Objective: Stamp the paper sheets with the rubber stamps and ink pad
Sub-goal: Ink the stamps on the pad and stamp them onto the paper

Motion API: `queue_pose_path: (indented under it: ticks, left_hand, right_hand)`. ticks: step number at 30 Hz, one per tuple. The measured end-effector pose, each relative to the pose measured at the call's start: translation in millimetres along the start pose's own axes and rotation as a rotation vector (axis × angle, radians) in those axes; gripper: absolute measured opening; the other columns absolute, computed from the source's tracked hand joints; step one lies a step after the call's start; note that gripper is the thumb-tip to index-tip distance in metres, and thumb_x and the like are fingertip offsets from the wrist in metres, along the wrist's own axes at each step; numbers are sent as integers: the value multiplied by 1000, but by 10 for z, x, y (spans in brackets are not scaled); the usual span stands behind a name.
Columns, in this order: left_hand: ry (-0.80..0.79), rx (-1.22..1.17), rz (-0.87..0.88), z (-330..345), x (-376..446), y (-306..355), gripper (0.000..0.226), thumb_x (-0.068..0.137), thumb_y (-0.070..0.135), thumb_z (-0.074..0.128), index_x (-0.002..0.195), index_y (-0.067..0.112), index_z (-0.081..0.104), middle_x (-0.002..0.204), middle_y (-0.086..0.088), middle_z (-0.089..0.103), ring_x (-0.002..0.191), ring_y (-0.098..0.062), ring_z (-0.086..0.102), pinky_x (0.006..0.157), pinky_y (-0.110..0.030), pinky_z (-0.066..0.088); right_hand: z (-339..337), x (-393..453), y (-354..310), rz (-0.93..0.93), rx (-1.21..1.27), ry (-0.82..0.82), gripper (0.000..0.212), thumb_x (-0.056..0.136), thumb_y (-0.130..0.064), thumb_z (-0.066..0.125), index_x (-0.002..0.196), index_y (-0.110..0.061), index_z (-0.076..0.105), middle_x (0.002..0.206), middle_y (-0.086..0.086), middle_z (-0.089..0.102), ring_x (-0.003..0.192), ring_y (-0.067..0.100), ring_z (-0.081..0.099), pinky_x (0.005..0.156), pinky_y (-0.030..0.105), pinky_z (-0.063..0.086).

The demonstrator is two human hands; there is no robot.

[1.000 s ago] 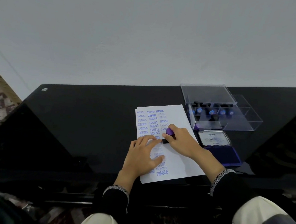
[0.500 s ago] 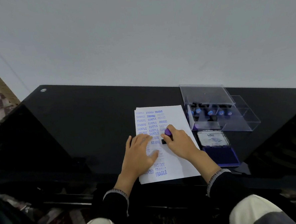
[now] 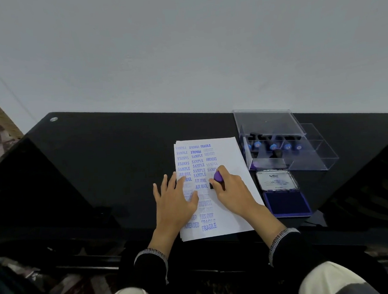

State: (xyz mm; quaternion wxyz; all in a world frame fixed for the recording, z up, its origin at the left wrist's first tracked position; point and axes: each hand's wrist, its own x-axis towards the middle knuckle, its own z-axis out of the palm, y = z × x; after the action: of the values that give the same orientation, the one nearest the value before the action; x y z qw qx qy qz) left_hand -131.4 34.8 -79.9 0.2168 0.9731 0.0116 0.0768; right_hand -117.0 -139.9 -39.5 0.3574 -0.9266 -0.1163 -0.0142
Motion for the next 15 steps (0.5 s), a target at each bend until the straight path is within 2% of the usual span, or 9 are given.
queue_pose_path:
  ticks: [7, 15]
  left_hand:
    - [1, -4, 3, 4, -1, -7, 61, 93, 54, 48, 145, 25, 38, 158, 3, 27, 149, -23, 11, 119, -50, -2]
    - [1, -6, 4, -2, -4, -2, 61, 93, 53, 48, 145, 24, 38, 158, 5, 26, 149, -22, 11, 119, -49, -2]
  right_hand:
    - [-83, 225, 1, 82, 50, -106, 20, 97, -28, 49, 84, -21, 37, 79, 8, 56, 65, 20, 47, 63, 37, 44]
    - [-8, 28, 37, 25, -44, -30, 19, 98, -30, 47, 91, -19, 34, 71, 0, 50, 61, 22, 45, 57, 35, 38]
